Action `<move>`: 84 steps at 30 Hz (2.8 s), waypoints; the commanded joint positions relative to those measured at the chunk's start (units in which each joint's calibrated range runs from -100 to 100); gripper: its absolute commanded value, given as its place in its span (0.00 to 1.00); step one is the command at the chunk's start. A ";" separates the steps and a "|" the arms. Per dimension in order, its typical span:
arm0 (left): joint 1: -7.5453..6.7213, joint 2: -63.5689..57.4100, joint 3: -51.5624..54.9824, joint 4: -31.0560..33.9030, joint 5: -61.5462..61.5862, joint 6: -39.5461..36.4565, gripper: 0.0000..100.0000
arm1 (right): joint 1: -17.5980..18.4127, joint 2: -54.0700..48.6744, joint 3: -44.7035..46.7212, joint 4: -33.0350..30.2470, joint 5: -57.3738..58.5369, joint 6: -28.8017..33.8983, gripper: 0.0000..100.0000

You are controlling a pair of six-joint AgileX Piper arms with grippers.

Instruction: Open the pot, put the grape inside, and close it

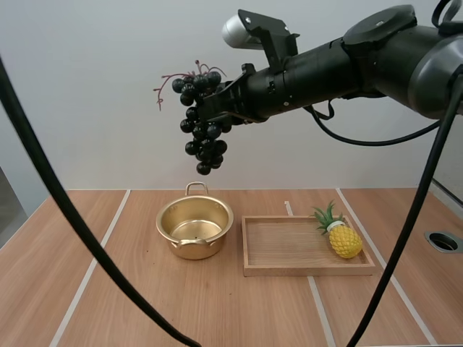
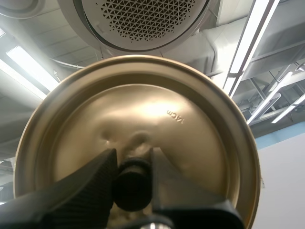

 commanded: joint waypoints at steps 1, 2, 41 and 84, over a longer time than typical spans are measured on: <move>-0.04 -0.35 -0.26 0.31 -1.77 -0.43 0.00 | 1.91 1.86 -0.66 -4.38 -2.12 1.25 0.00; -0.04 -0.35 -0.26 0.31 -1.77 -0.43 0.00 | 2.50 2.87 -0.66 -5.75 -3.49 2.00 0.00; -0.04 -0.35 -0.26 0.31 -1.77 -0.43 0.00 | 6.64 34.67 -0.66 -9.79 -28.37 -8.38 0.00; -0.04 -0.47 -0.26 0.00 -1.78 -0.43 0.00 | 9.31 46.07 -0.66 -26.98 -31.44 -0.37 0.00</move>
